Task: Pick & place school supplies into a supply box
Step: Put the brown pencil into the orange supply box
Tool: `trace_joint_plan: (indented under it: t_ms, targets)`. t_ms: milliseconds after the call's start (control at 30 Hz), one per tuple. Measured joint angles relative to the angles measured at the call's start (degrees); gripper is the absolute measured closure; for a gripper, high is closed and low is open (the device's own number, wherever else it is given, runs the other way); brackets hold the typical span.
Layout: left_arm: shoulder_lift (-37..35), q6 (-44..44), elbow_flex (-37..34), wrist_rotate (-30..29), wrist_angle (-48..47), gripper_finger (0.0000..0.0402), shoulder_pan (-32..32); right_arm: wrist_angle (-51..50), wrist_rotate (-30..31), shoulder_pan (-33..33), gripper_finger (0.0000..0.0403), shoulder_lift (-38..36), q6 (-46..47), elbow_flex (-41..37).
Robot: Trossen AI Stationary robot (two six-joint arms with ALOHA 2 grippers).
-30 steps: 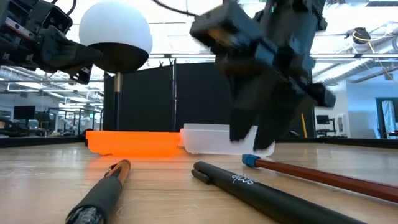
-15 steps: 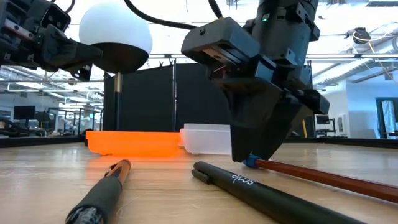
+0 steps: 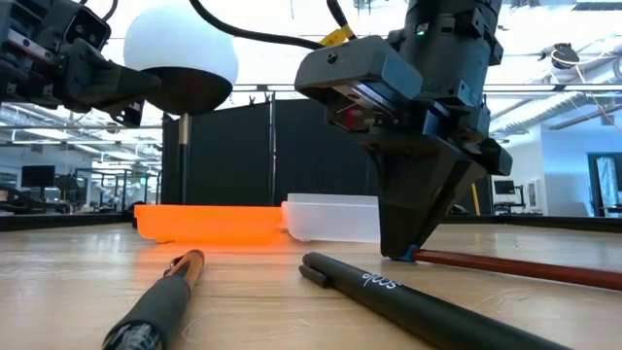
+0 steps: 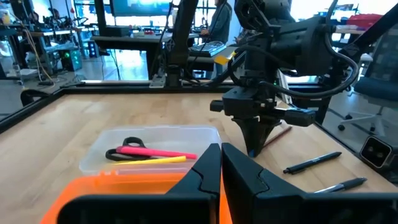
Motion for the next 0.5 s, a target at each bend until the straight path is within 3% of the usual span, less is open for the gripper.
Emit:
trace_joint_plan:
  t_ms: [300, 500]
  targets:
    - [0.0, -2.5, 0.0, 0.5, -0.5, 0.0382, 0.0, 4.6, -3.5, -0.8, 0.0393, -6.2, -1.7, -0.6]
    - [0.0, -2.9, 0.0, 0.6, -1.4, 0.0382, 0.0, 9.1, -2.4, -0.8, 0.0393, -13.5, 1.1, -0.1]
